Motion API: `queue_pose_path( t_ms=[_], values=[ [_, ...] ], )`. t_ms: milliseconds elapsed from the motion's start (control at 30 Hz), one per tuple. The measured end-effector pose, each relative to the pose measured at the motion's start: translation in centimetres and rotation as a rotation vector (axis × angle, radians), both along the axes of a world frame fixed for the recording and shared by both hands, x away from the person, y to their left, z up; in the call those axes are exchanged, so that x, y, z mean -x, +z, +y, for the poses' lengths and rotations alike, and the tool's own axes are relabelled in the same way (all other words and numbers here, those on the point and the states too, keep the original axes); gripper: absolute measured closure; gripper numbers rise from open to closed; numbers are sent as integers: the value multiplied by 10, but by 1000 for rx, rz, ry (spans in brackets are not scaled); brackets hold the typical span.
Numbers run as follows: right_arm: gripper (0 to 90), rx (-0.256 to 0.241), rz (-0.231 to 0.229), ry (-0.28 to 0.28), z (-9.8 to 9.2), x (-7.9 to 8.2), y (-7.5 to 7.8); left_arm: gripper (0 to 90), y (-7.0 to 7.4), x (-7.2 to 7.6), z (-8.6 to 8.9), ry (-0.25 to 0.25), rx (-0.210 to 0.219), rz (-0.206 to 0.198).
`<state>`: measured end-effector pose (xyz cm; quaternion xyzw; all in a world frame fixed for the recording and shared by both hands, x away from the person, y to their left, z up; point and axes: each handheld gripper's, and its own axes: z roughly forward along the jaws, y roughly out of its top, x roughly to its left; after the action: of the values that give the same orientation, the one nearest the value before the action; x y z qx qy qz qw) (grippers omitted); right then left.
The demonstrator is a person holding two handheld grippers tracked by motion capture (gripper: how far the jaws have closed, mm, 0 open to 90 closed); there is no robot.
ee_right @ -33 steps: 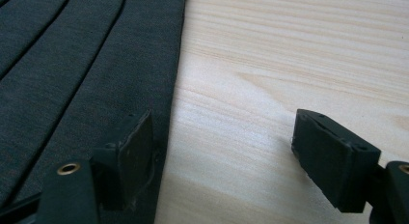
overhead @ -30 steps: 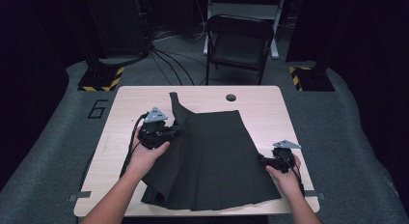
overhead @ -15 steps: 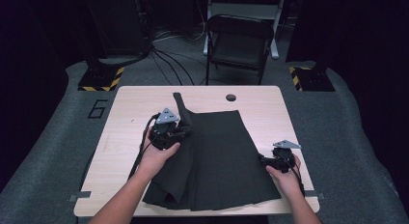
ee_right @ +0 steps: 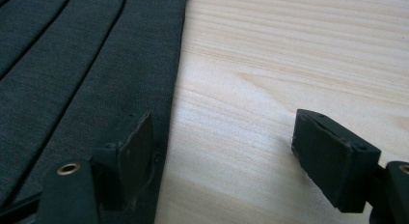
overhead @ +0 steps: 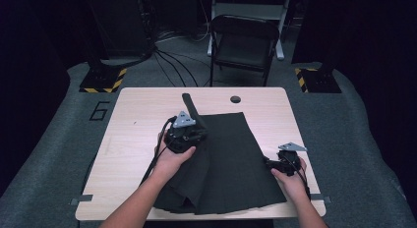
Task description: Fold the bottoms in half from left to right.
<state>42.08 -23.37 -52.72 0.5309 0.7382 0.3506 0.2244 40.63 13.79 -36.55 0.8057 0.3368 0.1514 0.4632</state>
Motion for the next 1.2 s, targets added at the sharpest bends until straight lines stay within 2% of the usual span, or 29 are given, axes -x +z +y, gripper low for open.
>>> queue_pose_path(
  t_ms=[533,567,833,1000,1200],
  values=[
    [221,1,0,0,0,0,0,830,-6,-1,-28,-53,-4,13],
    [221,1,0,1,0,0,0,830,-9,-1,-34,-59,-3,17],
    [221,1,0,0,0,0,0,831,-28,-6,-51,-81,0,40],
    [221,0,0,0,0,0,0,831,-42,-6,-59,-94,-8,50],
    [221,0,0,1,0,0,0,831,-59,-7,-64,-97,-10,82]
  ],
)
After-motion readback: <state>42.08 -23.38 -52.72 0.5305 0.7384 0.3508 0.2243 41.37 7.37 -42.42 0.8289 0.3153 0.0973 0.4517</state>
